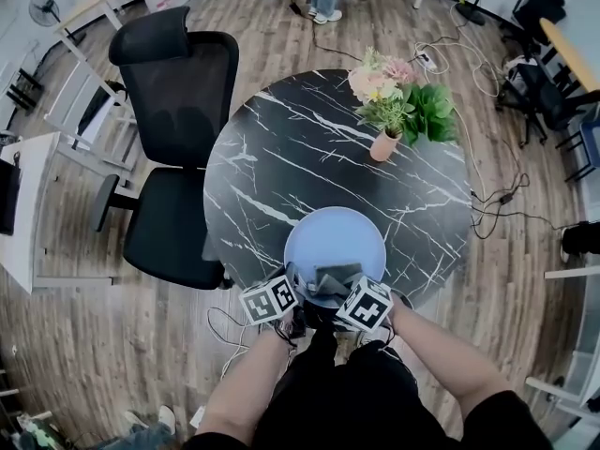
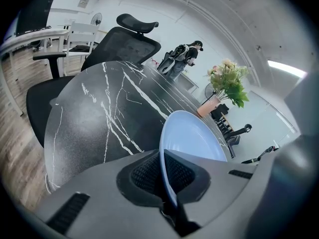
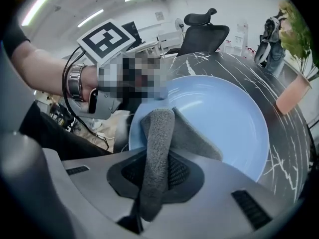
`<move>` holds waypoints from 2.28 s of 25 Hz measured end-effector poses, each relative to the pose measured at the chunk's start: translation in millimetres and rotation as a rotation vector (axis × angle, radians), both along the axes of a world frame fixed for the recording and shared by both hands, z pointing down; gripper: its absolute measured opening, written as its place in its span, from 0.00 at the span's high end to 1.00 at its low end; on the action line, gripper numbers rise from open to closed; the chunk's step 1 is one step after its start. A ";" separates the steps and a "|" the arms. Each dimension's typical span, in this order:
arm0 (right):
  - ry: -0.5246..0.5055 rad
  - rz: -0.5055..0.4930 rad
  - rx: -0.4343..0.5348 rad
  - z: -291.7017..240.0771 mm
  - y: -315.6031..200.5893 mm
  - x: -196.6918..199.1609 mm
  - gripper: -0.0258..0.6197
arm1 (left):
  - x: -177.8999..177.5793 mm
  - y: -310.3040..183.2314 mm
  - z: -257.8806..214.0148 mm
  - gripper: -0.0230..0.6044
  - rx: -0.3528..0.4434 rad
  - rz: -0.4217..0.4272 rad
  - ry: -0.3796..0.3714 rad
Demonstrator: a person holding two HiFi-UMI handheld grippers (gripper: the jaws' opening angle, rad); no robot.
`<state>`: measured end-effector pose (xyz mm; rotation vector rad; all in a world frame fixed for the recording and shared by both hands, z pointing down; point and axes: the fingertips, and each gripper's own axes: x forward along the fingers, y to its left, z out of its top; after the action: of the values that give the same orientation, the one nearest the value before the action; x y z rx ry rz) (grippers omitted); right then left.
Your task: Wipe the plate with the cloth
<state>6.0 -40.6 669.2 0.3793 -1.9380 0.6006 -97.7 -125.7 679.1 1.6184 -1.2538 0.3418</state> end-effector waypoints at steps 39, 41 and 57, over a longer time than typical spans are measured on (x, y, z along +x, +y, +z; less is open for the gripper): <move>0.258 0.272 0.361 8.6 -149.0 65.6 0.87 | -3.8 0.1 -0.8 0.91 -0.004 0.055 -0.029; 0.244 0.288 0.355 8.2 -152.2 60.8 0.87 | -3.7 0.2 -0.6 0.91 -0.005 0.056 -0.025; -0.183 0.357 0.287 -12.8 -142.0 -8.5 0.87 | -6.4 -8.4 -10.5 0.88 0.066 0.170 -0.153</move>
<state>-2.5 -182.6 656.4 0.8918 -2.1556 0.6005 -104.1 -134.1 668.7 1.7879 -1.2555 0.5439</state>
